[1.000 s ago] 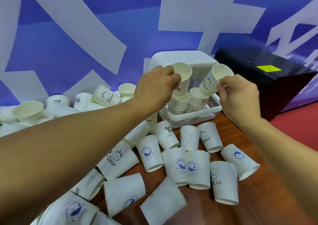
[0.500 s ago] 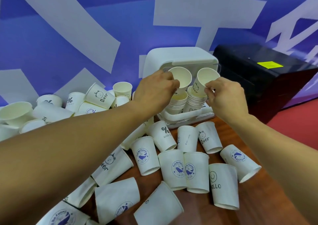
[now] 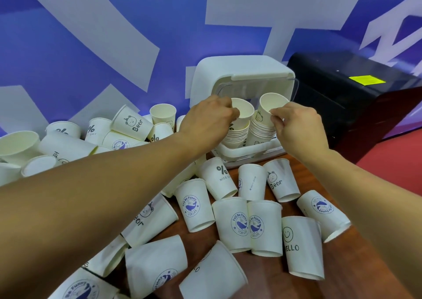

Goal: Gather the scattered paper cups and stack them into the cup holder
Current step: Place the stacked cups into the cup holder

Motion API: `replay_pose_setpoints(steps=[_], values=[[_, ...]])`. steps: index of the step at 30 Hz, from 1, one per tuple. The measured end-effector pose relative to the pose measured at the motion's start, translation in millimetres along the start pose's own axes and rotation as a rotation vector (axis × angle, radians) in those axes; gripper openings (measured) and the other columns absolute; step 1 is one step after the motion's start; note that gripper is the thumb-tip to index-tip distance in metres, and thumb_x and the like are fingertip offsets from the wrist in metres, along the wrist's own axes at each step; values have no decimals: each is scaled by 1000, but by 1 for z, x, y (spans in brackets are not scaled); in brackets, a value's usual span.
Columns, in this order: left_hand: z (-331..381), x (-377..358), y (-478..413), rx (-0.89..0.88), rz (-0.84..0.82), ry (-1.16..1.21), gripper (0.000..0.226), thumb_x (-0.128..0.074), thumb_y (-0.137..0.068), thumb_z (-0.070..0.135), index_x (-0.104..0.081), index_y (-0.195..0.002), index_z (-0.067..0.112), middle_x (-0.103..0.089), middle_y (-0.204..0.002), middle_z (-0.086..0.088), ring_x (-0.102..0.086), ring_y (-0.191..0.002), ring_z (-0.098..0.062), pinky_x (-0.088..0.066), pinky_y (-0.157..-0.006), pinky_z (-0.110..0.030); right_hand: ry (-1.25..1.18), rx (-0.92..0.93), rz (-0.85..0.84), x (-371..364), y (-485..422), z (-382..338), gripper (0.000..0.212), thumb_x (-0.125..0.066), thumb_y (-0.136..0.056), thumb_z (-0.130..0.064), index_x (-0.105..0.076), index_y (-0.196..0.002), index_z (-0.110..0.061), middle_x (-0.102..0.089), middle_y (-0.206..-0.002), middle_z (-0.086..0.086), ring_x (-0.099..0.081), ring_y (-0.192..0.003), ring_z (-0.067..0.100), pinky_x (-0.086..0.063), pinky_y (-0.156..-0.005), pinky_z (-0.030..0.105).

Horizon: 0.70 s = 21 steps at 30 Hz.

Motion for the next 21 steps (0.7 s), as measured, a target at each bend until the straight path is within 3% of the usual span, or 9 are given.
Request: replay_pose_setpoints(steps=[6,10,14,21], values=[[1,-7,0,16,-60,6,29,-45,-100,12,-61,-124,17,-61,-110,-7,-54,-99,-25,-35,-67,-32,-3,23,-55,-10,-1,2,26,-52,-99,-16,-69,-117,-7,-68,-103,16,-63,-92,37,-55,-81,49],[5,-6,5,36,-58,53,31,-47,-99,10,-45,-128,21,-60,-100,-9,-44,-83,-24,-31,-64,-33,15,18,-126,-16,0,1,27,-51,-99,-13,-68,-120,-9,-68,-105,17,-63,-94,37,-55,-82,50],[8,-5,7,12,-86,31,39,-46,-97,5,-45,-132,20,-59,-112,-11,-49,-95,-24,-32,-69,-30,5,-16,-176,-24,3,-1,37,-52,-98,-11,-58,-134,-17,-68,-114,14,-63,-100,35,-54,-89,47],[7,-16,12,1,-130,-10,37,-48,-93,0,-51,-128,13,-61,-114,-10,-52,-105,-26,-43,-76,-35,11,-55,-204,-30,5,0,45,-52,-97,-6,-53,-140,-19,-68,-114,14,-62,-96,32,-53,-87,42]])
Point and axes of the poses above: each hand's wrist, its own y-axis away from the middle knuckle, its own x-axis out of the back of the hand, z = x × y, the point moved 2 cm from there along -y, towards the middle knuckle
